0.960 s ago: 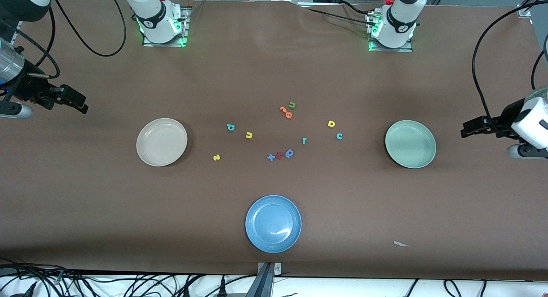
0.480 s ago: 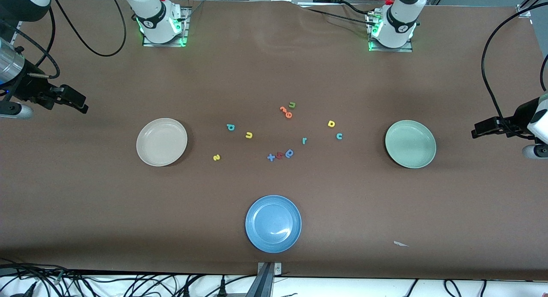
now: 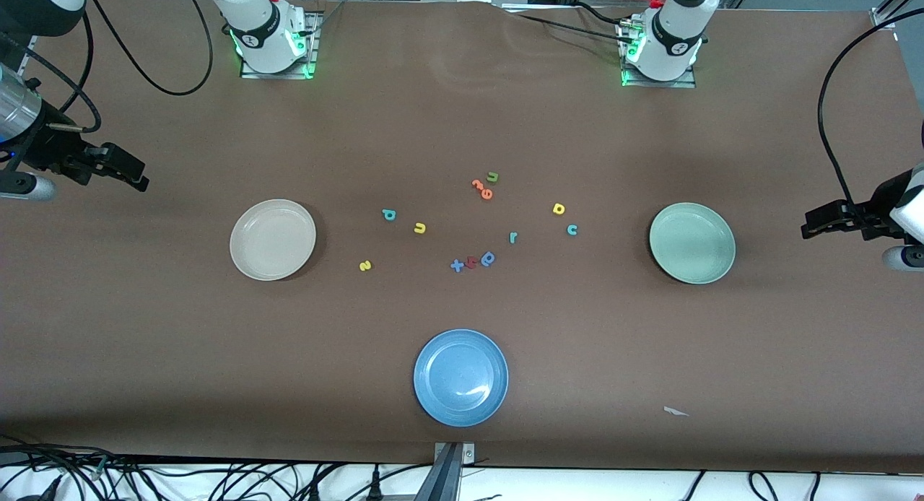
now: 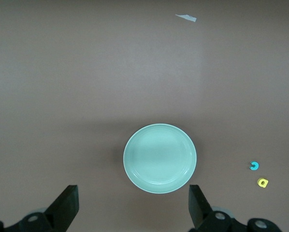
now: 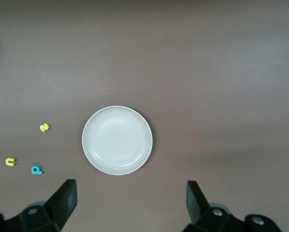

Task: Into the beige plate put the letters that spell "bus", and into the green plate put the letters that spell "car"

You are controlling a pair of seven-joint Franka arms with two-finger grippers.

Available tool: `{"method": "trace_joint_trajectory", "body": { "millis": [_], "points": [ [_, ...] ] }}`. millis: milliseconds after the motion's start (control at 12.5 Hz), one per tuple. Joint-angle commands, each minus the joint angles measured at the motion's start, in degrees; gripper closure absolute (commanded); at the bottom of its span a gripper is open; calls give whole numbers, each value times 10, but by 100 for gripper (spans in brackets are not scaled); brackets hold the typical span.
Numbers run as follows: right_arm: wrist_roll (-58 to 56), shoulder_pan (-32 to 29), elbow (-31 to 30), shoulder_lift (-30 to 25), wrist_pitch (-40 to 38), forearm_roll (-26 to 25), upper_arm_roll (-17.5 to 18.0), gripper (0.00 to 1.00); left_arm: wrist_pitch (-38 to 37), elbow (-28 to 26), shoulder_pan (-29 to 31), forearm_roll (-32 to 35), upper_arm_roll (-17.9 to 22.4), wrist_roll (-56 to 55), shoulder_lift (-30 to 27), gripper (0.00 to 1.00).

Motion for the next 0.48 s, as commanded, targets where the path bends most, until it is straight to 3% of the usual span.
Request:
{"method": "trace_joint_trajectory", "body": {
  "millis": [0, 400],
  "points": [
    [-2, 3, 2, -2, -2, -2, -1, 0, 4, 2, 1, -32, 0, -4, 0, 0],
    [0, 3, 2, -3, -3, -2, 0, 0, 4, 2, 3, -28, 0, 3, 0, 1]
  ]
}}
